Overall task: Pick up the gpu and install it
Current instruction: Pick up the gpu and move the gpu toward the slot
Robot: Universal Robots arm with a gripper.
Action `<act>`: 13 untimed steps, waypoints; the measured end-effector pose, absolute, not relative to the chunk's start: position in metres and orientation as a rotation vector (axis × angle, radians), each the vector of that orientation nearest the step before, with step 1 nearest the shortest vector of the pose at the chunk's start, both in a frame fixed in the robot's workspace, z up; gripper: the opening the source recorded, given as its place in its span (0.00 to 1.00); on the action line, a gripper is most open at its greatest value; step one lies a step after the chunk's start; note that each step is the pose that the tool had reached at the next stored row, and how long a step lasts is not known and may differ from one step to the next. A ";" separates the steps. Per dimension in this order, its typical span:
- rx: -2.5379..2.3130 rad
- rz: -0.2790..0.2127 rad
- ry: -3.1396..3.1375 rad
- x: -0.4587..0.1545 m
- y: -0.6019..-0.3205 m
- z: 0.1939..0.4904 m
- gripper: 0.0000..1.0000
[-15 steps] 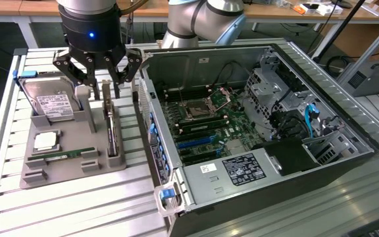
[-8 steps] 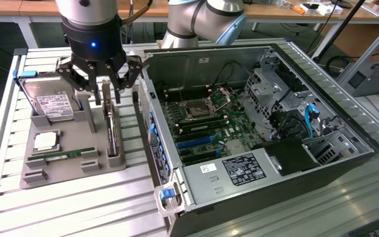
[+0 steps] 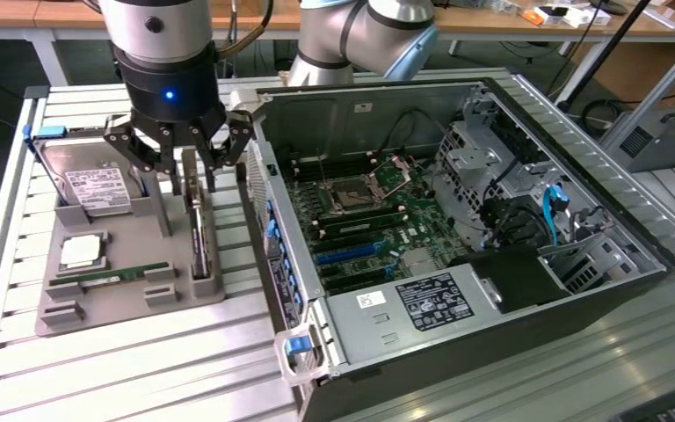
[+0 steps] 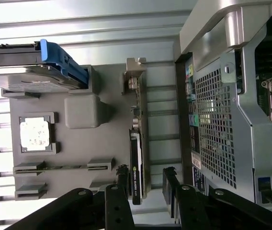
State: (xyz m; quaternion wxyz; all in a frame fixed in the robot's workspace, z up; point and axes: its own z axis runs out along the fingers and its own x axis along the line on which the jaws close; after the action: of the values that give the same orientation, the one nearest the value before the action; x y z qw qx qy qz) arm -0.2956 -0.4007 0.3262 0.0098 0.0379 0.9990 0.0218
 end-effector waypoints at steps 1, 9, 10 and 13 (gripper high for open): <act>0.118 0.068 3.119 -0.296 -0.401 0.326 0.42; 0.118 0.068 3.119 -0.296 -0.401 0.325 0.42; 0.118 0.068 3.119 -0.296 -0.401 0.325 0.42; 0.118 0.068 3.119 -0.296 -0.401 0.324 0.42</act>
State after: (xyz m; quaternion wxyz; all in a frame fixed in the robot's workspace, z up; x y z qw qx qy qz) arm -0.2957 -0.4007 0.3245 0.0099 0.0379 0.9990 0.0219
